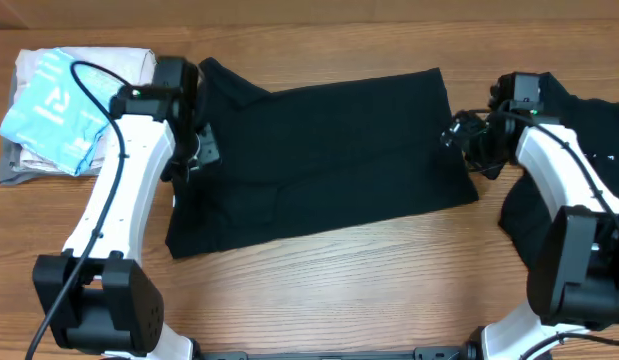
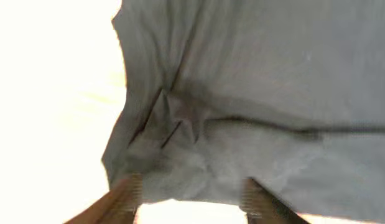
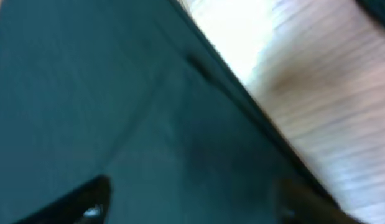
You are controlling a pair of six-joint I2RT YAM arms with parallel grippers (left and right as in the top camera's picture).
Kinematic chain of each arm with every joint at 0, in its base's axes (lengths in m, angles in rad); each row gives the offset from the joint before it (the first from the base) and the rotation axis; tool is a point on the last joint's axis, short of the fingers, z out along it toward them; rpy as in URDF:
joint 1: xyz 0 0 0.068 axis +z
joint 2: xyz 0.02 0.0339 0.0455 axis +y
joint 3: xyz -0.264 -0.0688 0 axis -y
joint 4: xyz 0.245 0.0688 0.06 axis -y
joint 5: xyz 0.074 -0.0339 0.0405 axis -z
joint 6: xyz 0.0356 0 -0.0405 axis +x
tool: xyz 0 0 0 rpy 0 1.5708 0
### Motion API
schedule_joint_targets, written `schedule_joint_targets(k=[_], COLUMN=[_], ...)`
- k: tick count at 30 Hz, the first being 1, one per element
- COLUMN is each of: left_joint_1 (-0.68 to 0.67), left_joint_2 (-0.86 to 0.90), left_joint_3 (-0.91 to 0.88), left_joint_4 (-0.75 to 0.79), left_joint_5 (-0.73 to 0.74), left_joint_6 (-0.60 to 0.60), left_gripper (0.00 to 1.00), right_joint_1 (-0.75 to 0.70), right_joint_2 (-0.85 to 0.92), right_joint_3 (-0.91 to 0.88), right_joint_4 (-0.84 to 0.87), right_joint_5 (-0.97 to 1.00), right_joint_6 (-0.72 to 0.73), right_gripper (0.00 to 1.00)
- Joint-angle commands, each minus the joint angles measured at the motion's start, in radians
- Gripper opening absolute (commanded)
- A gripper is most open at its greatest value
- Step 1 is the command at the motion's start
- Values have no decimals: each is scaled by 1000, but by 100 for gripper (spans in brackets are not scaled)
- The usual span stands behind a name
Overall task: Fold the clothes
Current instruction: 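Lower the folded hem onto the shirt's back half with both grippers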
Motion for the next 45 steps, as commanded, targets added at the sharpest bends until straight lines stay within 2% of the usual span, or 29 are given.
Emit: schedule_joint_targets(k=[1,2,3,5,9,14,21,25,37,45], left_joint_1=[-14,-15,-15,-14,2,19,57,84,138,191], left_joint_2=[-1,-1,-1,-1,1,1,1,1,1,1], left_joint_3=[-8,-27,-50,-108,-245,-359,-426,-468,-602,-620], left_joint_4=[-61,-75,-84,-85,-42,21,114,169,348,372], left_joint_5=[24,32,34,33,37,27,6,6,-32,-79], left_joint_6=[21,21,17,5,-24,-24,-24,-24,-28,-28], left_gripper=[27,22,18,18,29,31,34,34,35,36], right_joint_1=[-7,-7,-7,-7,-7,-7,-9,-9,-9,-10], right_joint_2=[-33,-32,-32,-32,-30,-28,-24,-24,-24,-24], right_joint_3=[26,19,9,-21,-82,-150,-254,-274,-379,-386], right_joint_4=[-93,-118,-132,-127,-71,36,167,153,151,16], right_joint_5=[11,31,48,76,116,116,126,212,232,273], right_joint_6=[-8,-8,-8,-9,-9,-9,-27,-26,4,93], right_gripper=[38,21,11,4,4,4,4,4,4,4])
